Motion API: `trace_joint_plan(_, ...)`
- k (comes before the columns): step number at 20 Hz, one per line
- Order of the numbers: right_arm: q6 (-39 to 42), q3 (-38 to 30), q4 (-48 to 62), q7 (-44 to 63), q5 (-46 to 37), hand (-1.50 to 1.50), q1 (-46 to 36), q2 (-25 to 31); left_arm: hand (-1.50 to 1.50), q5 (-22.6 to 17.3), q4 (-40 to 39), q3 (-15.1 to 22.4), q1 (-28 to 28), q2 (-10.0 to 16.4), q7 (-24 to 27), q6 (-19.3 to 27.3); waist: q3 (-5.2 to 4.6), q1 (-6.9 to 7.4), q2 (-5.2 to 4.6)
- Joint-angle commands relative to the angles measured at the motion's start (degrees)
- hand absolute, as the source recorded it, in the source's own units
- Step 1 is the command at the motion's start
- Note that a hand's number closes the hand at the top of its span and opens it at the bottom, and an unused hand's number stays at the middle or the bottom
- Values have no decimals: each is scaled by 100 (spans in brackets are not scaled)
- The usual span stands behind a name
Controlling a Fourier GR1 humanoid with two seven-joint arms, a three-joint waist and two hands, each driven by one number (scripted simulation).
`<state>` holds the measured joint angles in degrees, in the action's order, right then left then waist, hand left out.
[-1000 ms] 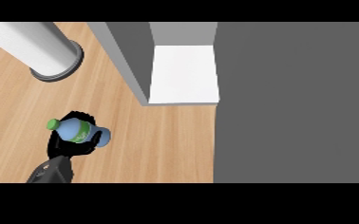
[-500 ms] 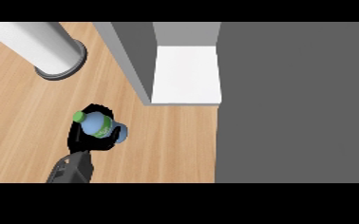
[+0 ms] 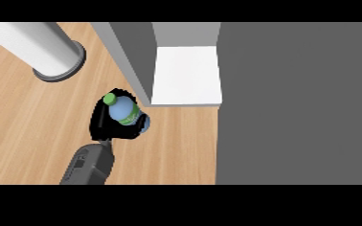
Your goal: Pick up the bottled water, place it into the cabinet and close the cabinet
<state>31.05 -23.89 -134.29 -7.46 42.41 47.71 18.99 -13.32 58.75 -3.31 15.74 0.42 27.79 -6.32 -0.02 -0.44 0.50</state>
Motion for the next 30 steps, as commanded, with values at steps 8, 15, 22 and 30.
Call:
trace_joint_plan(8, -416, 31, -1156, 497, 543, -150, 158, -83, 150, -550, 1115, 2118, 372, -41, -709, 2598, -7, -79, -33)
trace_joint_plan(15, -302, -54, -781, 367, 626, -150, -51, -20, 150, -472, 362, 2550, 1552, -42, -1277, 4061, -4, -122, -50)
trace_joint_plan(22, -103, -193, -811, 400, 984, -150, 104, 70, 150, -585, -938, 2115, 2397, -42, -1314, 3961, -7, -163, -72)
trace_joint_plan(30, -174, -186, -916, 582, 1272, -150, 143, 190, 150, -1139, -2272, 1894, 2900, -42, -475, 3692, -16, -281, -113)
